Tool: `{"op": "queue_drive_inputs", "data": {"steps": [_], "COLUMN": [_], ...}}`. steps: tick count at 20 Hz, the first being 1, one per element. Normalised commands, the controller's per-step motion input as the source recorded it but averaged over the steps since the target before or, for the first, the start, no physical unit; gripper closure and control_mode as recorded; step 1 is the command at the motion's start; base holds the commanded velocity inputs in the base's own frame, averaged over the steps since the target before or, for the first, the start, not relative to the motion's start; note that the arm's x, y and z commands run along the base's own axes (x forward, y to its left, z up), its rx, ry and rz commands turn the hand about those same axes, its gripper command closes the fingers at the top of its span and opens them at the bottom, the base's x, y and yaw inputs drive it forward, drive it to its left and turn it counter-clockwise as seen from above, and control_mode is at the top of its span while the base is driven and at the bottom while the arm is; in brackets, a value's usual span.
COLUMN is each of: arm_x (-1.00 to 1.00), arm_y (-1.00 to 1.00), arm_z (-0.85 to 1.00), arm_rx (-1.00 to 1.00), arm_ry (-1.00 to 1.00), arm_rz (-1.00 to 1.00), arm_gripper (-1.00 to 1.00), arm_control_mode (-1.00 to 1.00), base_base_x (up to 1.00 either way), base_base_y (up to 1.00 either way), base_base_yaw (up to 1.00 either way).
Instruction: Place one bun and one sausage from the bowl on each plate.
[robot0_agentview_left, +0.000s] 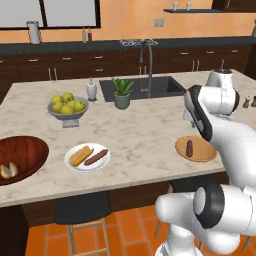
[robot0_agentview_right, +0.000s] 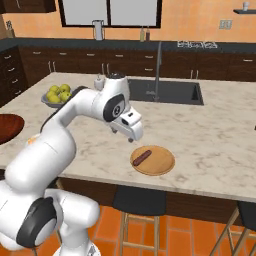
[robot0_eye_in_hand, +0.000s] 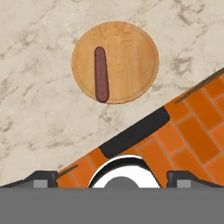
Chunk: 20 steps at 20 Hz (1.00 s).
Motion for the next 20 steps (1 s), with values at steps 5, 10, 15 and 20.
{"op": "queue_drive_inputs", "data": {"steps": [5,10,15,20], "arm_x": [-0.96,-0.12,0.0,0.0], "arm_y": [0.21,0.0,0.0,0.0], "arm_z": [0.45,0.0,0.0,0.0], "arm_rx": [0.0,0.0,0.0,0.0], "arm_ry": [0.02,0.0,0.0,0.0], "arm_rz": [0.0,0.0,0.0,0.0], "arm_gripper": [-1.0,-1.0,-1.0,-1.0], "arm_control_mode": [-1.0,1.0,1.0,1.0], "base_base_x": [0.0,-0.47,-0.04,0.26], "base_base_y": [0.0,0.48,1.0,1.0], "base_base_yaw": [0.0,0.0,0.0,0.01]}}
